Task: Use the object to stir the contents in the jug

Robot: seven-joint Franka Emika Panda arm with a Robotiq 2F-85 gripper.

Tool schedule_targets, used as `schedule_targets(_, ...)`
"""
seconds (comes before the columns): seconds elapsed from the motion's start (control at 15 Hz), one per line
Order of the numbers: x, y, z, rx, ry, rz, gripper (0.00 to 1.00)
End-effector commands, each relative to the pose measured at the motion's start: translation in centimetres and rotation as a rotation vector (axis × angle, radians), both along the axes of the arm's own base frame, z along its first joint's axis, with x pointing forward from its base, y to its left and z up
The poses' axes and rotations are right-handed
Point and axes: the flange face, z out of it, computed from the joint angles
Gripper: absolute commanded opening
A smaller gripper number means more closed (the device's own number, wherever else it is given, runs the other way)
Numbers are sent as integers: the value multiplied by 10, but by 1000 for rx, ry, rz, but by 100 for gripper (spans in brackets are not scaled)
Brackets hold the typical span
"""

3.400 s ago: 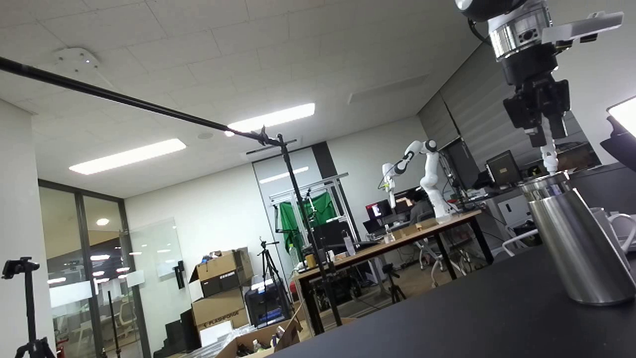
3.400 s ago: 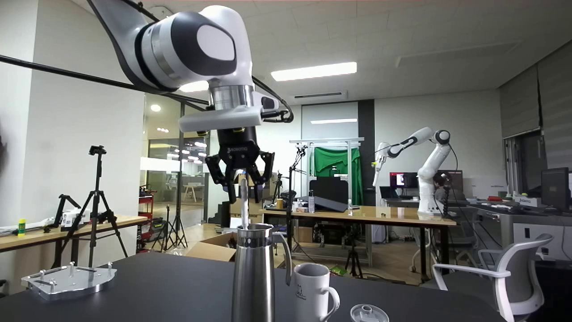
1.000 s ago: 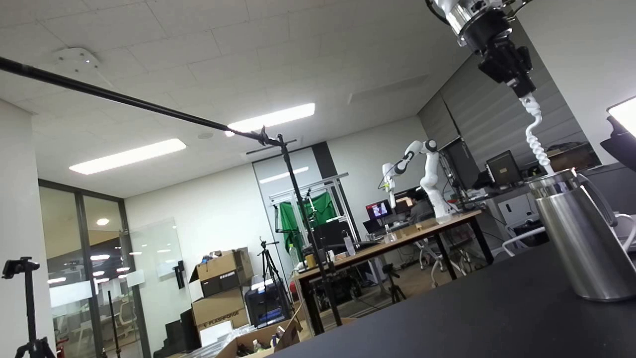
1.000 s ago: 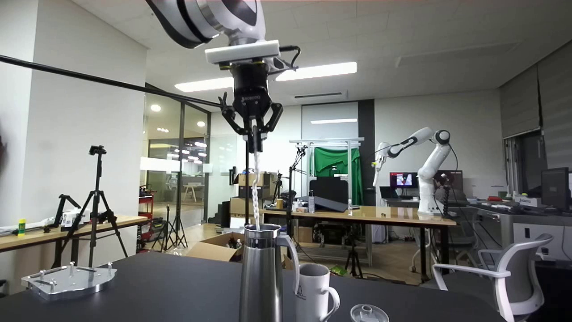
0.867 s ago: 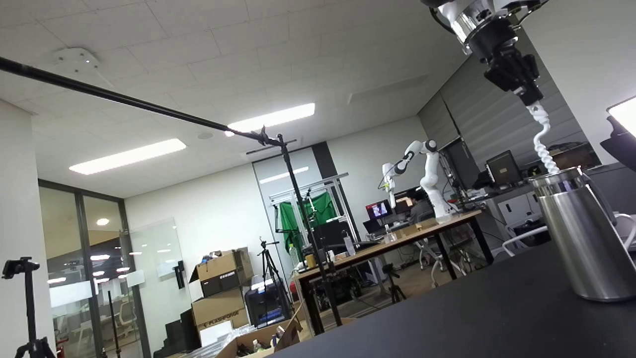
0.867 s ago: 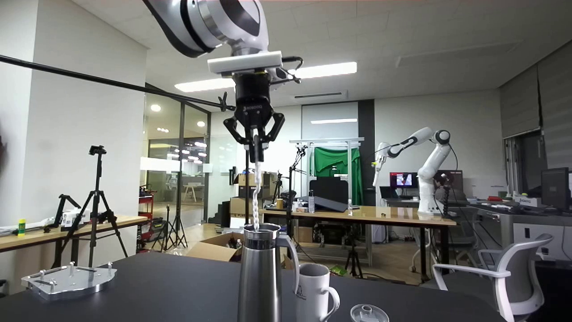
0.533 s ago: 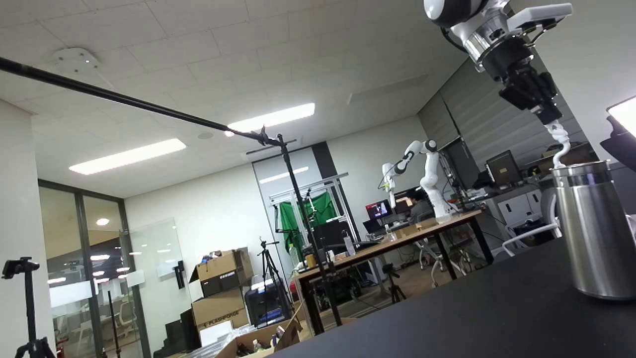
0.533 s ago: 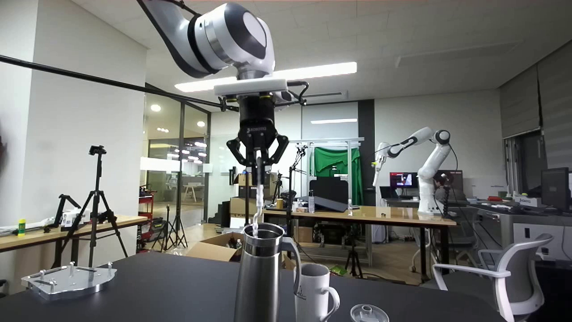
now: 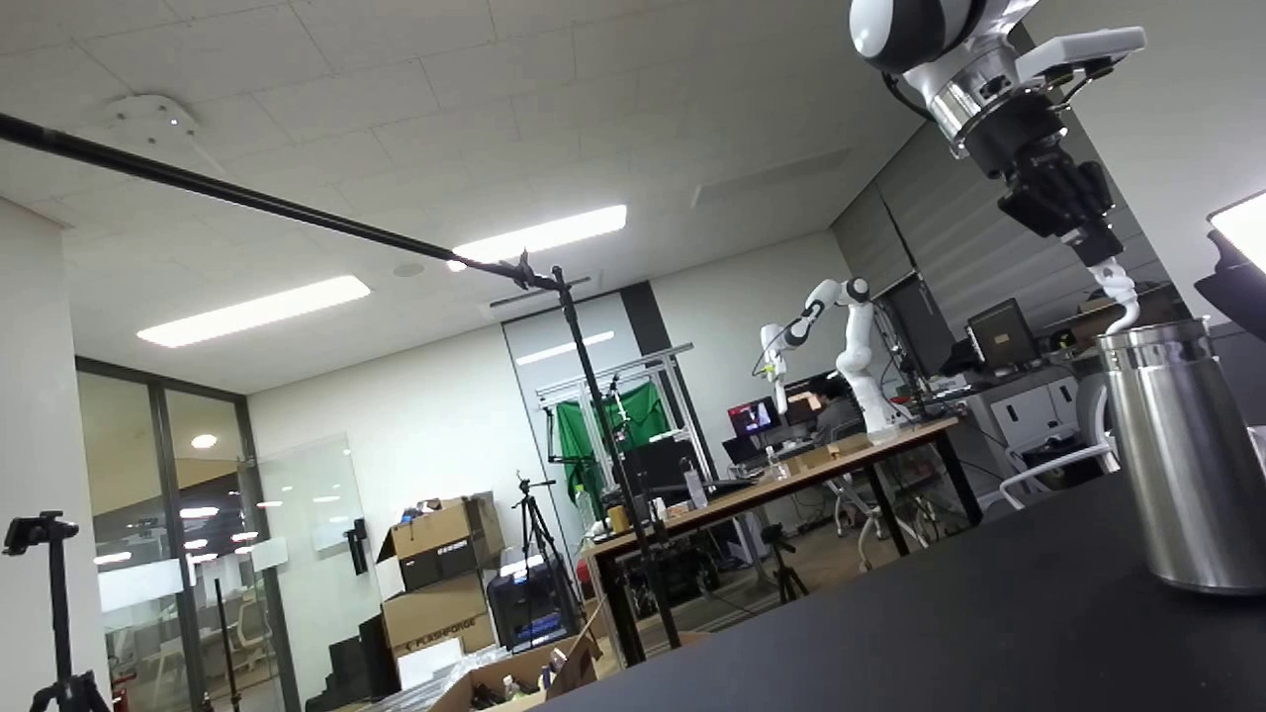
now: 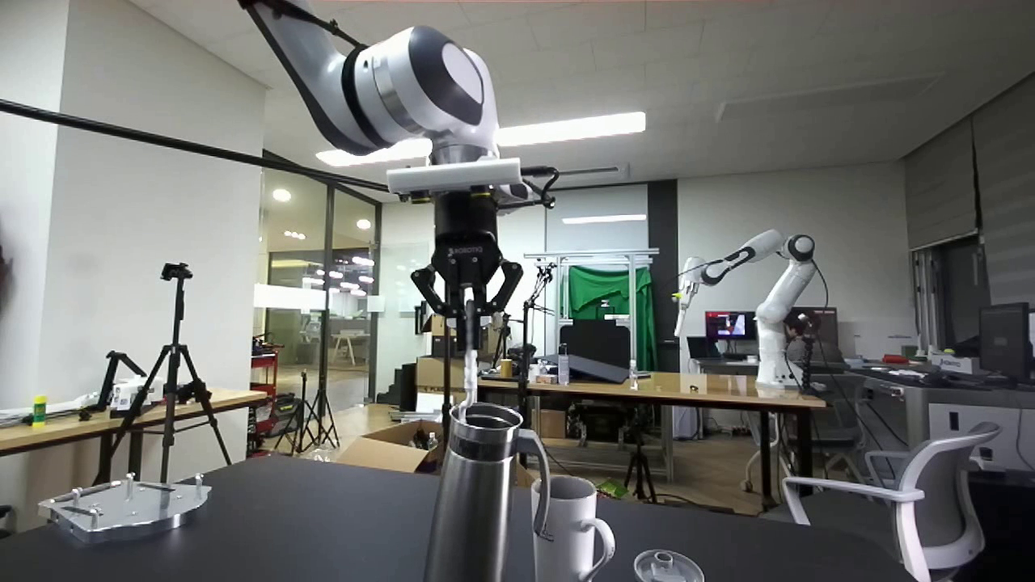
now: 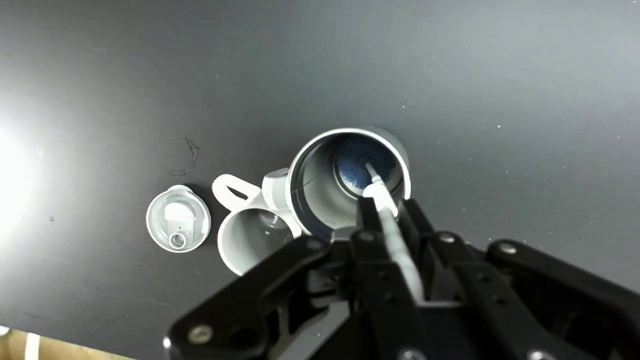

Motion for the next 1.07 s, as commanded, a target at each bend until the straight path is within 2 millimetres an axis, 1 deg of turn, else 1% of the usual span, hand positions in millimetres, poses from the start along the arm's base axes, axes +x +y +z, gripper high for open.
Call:
schedule_targets(0.0,2,16,4,-19,-52,13,4)
schedule_targets(0.2,7,33,11,-2,-80,44,4)
schedule_targets(0.47,7,55,39,-11,-121,85,4)
schedule_targets(0.6,6,59,54,-18,-146,94,4)
schedule_targets(0.8,3,59,80,-27,-190,98,4)
schedule_targets(0.87,2,58,87,-29,-200,96,4)
schedule_targets(1.0,-1,56,92,-27,-208,92,4)
